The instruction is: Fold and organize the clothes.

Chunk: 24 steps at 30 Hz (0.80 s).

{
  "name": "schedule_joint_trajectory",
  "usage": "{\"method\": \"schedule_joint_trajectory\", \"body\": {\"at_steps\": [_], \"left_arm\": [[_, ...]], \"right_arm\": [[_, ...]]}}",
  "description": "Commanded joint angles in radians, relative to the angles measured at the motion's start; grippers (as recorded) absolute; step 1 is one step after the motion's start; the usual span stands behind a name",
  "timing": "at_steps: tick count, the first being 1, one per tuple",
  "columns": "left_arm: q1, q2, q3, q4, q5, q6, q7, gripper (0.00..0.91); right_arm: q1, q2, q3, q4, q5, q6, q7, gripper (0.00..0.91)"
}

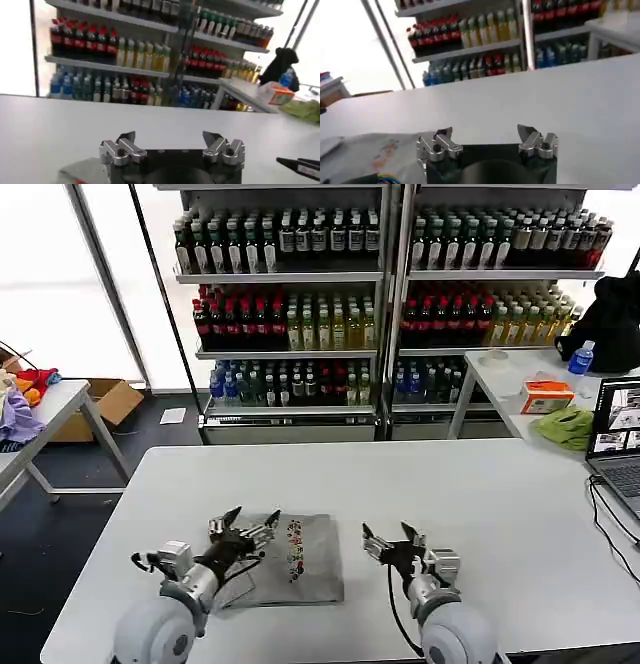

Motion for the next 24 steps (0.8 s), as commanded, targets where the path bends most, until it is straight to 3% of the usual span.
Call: {"method": "schedule_joint_trajectory", "body": {"at_steps": [1,14,19,24], "left_arm": [[0.09,0.106,-0.17,-0.044,-0.045,0.013,0.008,0.907],[0.159,0.096,-0.25,-0.062,-0.044,0.001,0.008,0.907],[0.178,0.081,-0.263,-0.076,-0.045,-0.006,0.01,0.907],[0.186,0.067,-0.256,-0.095,-0.045,-0.004,0.008,0.907]], "right_arm": [[0.195,-0.003,-0.226,-0.09,0.211,-0.074,0.072,0.907],[0.183,0.045,-0.293,-0.122,0.167,-0.073,0.103,0.907],[0.17,0.053,-0.293,-0.117,0.161,-0.073,0.122,0.645],[0.137,0.057,-0.27,-0.111,0.147,-0.073,0.127,0.615]]}}
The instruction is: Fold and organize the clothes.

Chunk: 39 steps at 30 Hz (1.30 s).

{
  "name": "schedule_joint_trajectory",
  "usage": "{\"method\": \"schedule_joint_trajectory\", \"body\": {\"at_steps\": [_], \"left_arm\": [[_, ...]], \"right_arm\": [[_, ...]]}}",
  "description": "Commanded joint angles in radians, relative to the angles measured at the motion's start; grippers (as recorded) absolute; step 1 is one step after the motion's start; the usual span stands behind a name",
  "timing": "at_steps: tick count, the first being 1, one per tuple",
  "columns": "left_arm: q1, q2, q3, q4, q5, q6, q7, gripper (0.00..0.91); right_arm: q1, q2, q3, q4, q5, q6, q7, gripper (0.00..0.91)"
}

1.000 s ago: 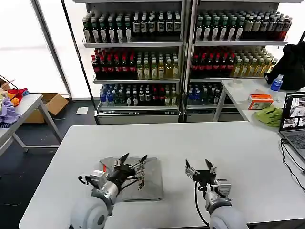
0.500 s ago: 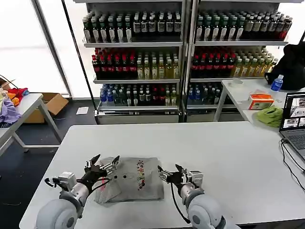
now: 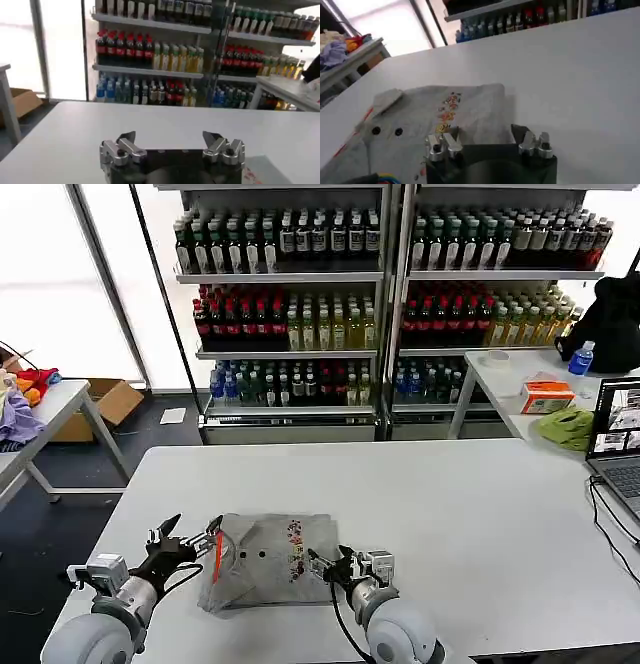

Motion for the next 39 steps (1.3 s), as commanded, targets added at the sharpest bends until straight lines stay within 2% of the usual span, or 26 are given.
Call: {"method": "schedule_joint_trajectory", "body": {"at_steps": [1,2,4,5,7,8,11,12,16,20,34,39], "left_arm": [[0.037,-0.004,-0.032,-0.033,-0.006,0.0,-0.001,0.907],[0.037,-0.006,-0.03,-0.035,-0.006,0.001,-0.001,0.907],[0.035,-0.011,-0.026,-0.035,-0.006,0.001,-0.002,0.907],[0.034,-0.012,-0.023,-0.032,-0.005,0.001,-0.003,0.907],[0.035,-0.011,-0.019,-0.028,-0.005,0.001,-0.002,0.907],[0.036,-0.01,-0.018,-0.027,-0.004,0.001,-0.002,0.907],[0.036,-0.01,-0.017,-0.025,-0.005,0.001,-0.003,0.907],[0.035,-0.011,-0.016,-0.025,-0.005,0.001,-0.003,0.907],[0.038,-0.021,-0.011,-0.024,-0.004,0.001,-0.002,0.907],[0.039,-0.028,-0.007,-0.022,-0.003,0.0,-0.003,0.907],[-0.003,-0.045,0.01,-0.002,-0.001,0.006,-0.008,0.907],[-0.005,-0.063,0.017,-0.001,0.006,0.005,-0.006,0.907]], "right_arm": [[-0.019,0.013,-0.013,-0.007,-0.001,-0.008,0.024,0.605],[-0.03,0.016,-0.006,-0.009,-0.005,-0.008,0.023,0.595],[-0.043,0.025,0.001,-0.012,-0.013,-0.008,0.029,0.504],[-0.047,0.029,0.002,-0.013,-0.018,-0.008,0.029,0.413],[-0.054,0.034,0.005,-0.014,-0.028,-0.008,0.029,0.393],[-0.056,0.036,0.007,-0.014,-0.031,-0.008,0.029,0.282],[-0.061,0.04,0.009,-0.013,-0.036,-0.008,0.026,0.161],[-0.062,0.041,0.009,-0.012,-0.037,-0.008,0.023,0.0],[-0.067,0.035,0.015,-0.007,-0.049,-0.003,0.002,0.0],[-0.073,0.019,0.037,0.015,-0.067,0.007,0.007,0.0],[-0.089,-0.234,0.249,0.047,-0.022,0.009,-0.039,0.0],[-0.111,-0.254,0.276,0.03,-0.06,0.021,-0.052,0.0]]}}
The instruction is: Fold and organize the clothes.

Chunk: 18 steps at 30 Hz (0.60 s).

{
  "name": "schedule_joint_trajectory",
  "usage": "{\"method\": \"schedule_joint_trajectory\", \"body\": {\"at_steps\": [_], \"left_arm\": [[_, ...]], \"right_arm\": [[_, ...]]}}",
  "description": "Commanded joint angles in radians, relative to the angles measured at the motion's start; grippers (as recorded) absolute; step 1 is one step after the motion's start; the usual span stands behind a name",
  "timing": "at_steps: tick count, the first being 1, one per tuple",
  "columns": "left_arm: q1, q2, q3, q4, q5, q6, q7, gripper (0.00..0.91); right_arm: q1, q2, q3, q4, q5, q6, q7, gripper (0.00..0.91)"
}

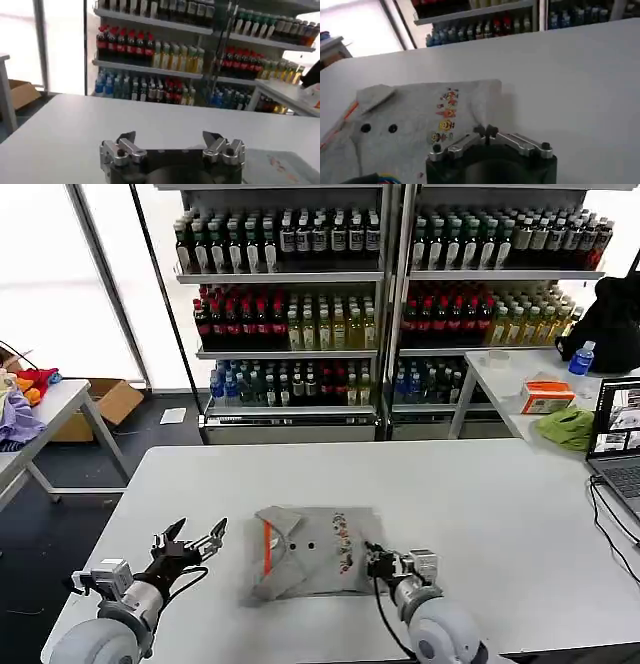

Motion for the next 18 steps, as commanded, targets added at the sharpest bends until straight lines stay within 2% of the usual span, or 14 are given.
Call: {"method": "schedule_joint_trajectory", "body": {"at_steps": [1,2,3,4,5,6,10,14,16,18], "left_arm": [[-0.007,-0.022,0.008,0.006,0.009,-0.001,0.002,0.907],[-0.007,-0.023,0.009,0.007,0.011,-0.001,0.003,0.907],[-0.005,-0.026,0.01,0.007,0.012,-0.001,0.004,0.907],[-0.002,-0.028,0.01,0.007,0.013,-0.001,0.005,0.907],[-0.001,-0.028,0.01,0.007,0.014,-0.001,0.006,0.907],[0.001,-0.029,0.009,0.006,0.014,-0.001,0.006,0.907],[0.003,-0.03,0.008,-0.001,0.011,-0.001,0.008,0.907],[-0.006,-0.037,0.016,-0.002,0.011,0.005,0.005,0.907],[-0.004,-0.039,0.019,-0.003,0.011,0.005,0.005,0.907],[-0.002,-0.038,0.021,0.003,0.014,0.005,0.005,0.907]], "right_arm": [[-0.029,-0.131,0.121,-0.013,-0.039,0.016,-0.023,0.0],[-0.026,-0.126,0.123,-0.021,-0.055,0.017,-0.023,0.01],[-0.021,-0.12,0.124,-0.033,-0.072,0.019,-0.025,0.101],[-0.015,-0.116,0.125,-0.041,-0.087,0.018,-0.027,0.151],[-0.014,-0.114,0.126,-0.043,-0.092,0.016,-0.027,0.846],[-0.011,-0.114,0.126,-0.048,-0.109,0.015,-0.035,0.907],[-0.012,-0.104,0.14,-0.052,-0.164,0.011,-0.042,0.907],[-0.049,-0.089,0.201,0.03,-0.233,0.028,-0.05,0.907],[-0.057,-0.062,0.206,0.061,-0.289,0.063,-0.07,0.907],[-0.055,-0.04,0.176,0.073,-0.303,0.09,-0.107,0.907]]}}
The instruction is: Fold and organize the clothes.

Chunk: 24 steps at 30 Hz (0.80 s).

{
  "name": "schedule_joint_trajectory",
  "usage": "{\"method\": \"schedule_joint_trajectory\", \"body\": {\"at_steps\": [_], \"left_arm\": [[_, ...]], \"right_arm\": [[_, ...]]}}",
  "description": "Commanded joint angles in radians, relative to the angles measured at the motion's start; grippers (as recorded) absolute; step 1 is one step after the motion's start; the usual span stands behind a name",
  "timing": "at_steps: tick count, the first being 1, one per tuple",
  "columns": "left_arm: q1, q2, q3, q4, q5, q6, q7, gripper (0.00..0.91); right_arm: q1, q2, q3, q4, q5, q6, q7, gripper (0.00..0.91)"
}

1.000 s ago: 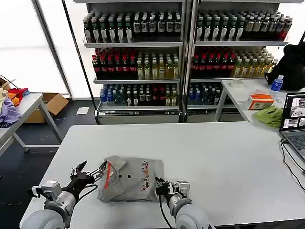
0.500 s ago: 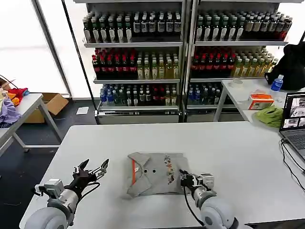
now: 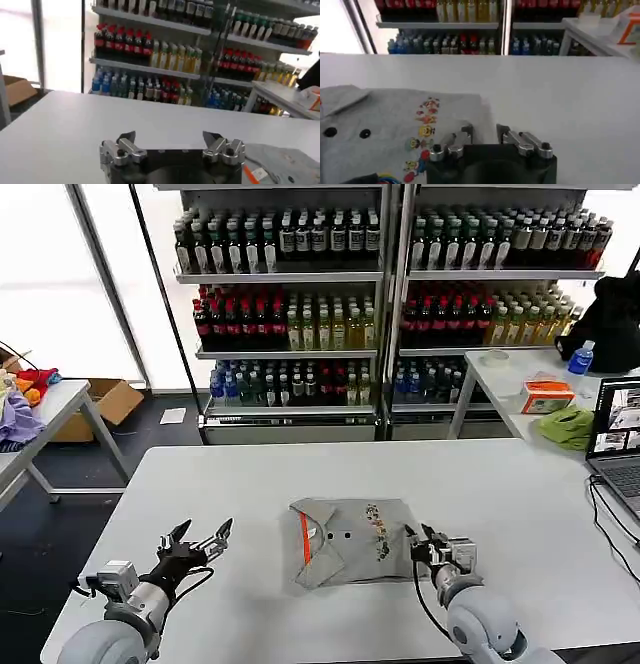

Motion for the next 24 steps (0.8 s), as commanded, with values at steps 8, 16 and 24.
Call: {"method": "schedule_joint_trajectory", "body": {"at_steps": [8,16,24], "left_arm": [[0.017,-0.012,0.005,0.004,0.012,-0.003,0.006,0.907],[0.016,-0.016,0.001,0.009,0.012,-0.003,0.007,0.907],[0.018,-0.014,-0.006,-0.002,0.015,-0.025,0.003,0.907]], "right_arm": [[0.01,0.11,-0.055,0.059,-0.184,0.078,-0.097,0.907],[0.038,0.134,-0.072,-0.063,0.029,0.027,0.001,0.907],[0.027,0.134,-0.056,-0.079,0.084,0.026,0.004,0.907]]}}
